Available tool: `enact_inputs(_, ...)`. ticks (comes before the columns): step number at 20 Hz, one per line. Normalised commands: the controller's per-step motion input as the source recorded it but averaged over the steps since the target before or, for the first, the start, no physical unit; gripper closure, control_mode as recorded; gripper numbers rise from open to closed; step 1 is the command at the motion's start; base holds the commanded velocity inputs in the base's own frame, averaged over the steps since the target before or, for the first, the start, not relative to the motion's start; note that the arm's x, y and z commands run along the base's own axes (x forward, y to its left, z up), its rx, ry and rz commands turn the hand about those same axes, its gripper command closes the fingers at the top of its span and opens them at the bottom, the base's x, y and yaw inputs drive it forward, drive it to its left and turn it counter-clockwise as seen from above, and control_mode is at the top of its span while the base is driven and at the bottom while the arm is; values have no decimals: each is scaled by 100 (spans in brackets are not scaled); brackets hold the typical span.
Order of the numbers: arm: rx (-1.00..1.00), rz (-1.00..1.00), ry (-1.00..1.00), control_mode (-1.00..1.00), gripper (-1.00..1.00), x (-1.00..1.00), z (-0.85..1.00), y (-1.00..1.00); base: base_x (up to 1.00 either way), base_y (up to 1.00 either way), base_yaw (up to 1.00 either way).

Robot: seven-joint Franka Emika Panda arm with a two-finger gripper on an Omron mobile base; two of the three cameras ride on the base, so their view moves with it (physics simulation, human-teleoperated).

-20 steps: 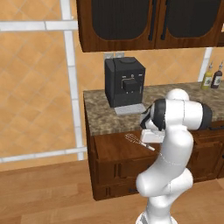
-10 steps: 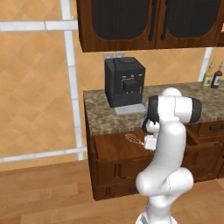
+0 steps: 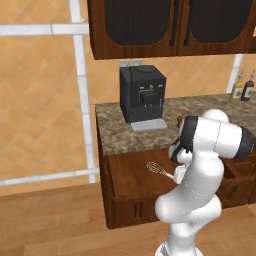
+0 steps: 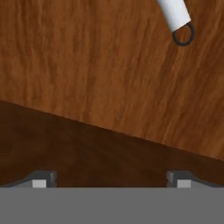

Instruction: Pick the whisk from the drawer and place it on the counter.

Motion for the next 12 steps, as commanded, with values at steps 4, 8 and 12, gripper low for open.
enact_inputs(4,1,24,-25,-100,-100,-17,67,-2,0,0,0)
enact_inputs(8,3,25,-14,-100,-100,25,37,-4,0,0,0)
enact_inputs(12,2,14,-1,-100,-100,24,0,0,0,0,0)
